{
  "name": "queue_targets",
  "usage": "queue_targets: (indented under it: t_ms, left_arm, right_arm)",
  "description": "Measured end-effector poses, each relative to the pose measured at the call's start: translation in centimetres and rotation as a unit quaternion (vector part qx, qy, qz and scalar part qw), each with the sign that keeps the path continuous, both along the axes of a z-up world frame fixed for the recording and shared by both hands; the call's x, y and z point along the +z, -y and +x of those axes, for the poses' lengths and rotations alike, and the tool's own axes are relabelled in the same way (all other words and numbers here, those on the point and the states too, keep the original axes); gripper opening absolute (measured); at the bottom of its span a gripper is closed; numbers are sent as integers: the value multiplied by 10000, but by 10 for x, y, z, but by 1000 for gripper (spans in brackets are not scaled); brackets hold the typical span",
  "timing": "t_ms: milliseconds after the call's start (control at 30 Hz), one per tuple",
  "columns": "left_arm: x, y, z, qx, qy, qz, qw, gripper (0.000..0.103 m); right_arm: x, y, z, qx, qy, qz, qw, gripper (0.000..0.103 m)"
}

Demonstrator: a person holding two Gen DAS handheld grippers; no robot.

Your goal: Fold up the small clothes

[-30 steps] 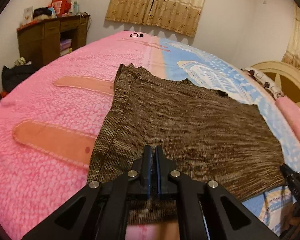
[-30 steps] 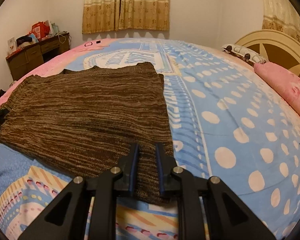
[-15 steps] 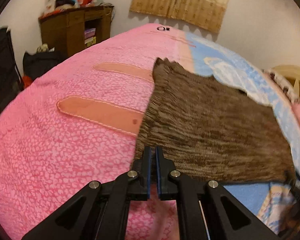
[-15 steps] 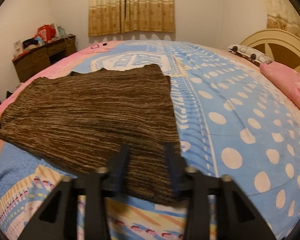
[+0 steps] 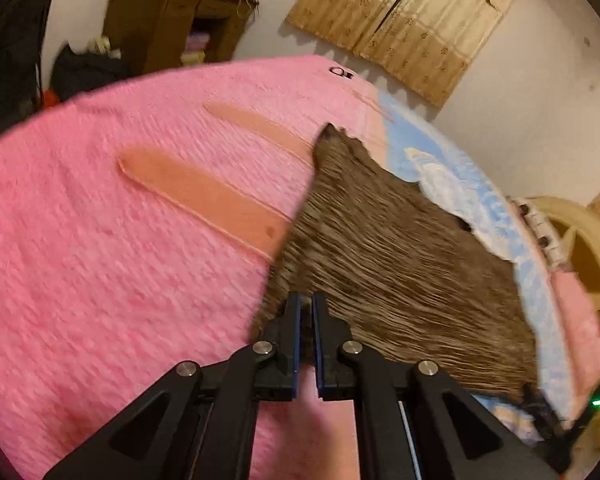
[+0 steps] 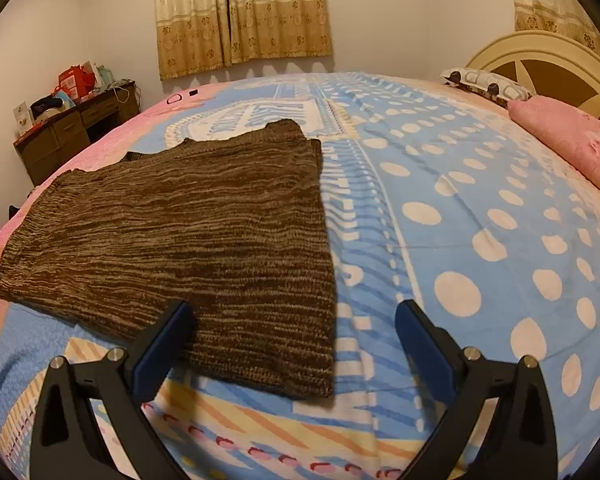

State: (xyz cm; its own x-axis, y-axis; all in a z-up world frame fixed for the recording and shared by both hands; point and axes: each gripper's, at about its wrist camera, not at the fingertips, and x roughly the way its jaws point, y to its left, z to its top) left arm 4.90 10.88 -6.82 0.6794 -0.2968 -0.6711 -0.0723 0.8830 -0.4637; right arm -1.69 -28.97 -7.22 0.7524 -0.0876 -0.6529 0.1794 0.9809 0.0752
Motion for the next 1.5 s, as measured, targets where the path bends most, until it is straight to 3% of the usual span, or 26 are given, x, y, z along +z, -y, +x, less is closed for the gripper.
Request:
queue_targets:
  t_ms: [67,133,200,367,433,500,533,567,600,700,800,933,1067,1100,1167,1233,1300,1500]
  left_arm:
    - [2,2,-6,-70,71,-227,9997,25]
    - [5,7,-13,-154,281,-189,9993,66]
    - [4,14,-15,-306,397,-144,9986,73]
    - [11,13,-15,-49,196,-152,9997,74]
    - [29,8,-27,272,501,-99,9983,74]
    - [43,13,-36,323,986,420,9937,80]
    - [44,18,-35,281,1008,769,9915,85]
    - [41,19,-31,261,890,881,9918,85]
    - [34,18,-27,261,689,886,9933,85]
    - [1,11,-14,396,-70,360,9985,86]
    - [2,17,-23,364,274,506,9977,100]
    - [-1,31,-18,423,192,975,9942,102]
    - [0,28,-12,398,214,692,9966,102]
    - [0,26,-10,368,216,583,9974,101]
    - [4,21,-11,338,267,275,9987,85]
    - [2,18,-10,303,201,0,9993,23]
    - [-7,18,-6,232,38,-257,9994,17]
    - [-8,20,-12,289,250,-172,9991,8]
  right_arm:
    - [0,0,1,-3,0,-22,10000,103]
    - [0,1,2,-8,19,-29,10000,103]
    - [2,1,0,-2,37,-12,10000,103]
    - [3,0,-4,-13,35,-37,10000,103]
    - [3,1,-5,-9,59,-15,10000,103]
    - [4,0,-8,-7,96,19,10000,103]
    - [4,0,-9,-6,111,39,9999,103]
    - [3,0,-9,-7,113,42,9999,103]
    - [3,0,-9,-9,105,26,9999,103]
    - [3,0,-10,-11,99,-4,10000,103]
    - [4,1,-11,5,117,38,9999,103]
    - [4,2,-11,18,126,48,9999,103]
    - [4,2,-11,22,137,58,9999,103]
    - [4,2,-11,25,151,69,9999,103]
    - [5,4,-13,35,205,133,9997,103]
    - [7,6,-14,10,255,191,9995,103]
    - [8,6,-15,-79,262,171,9995,103]
    - [10,5,-15,-215,234,58,9995,103]
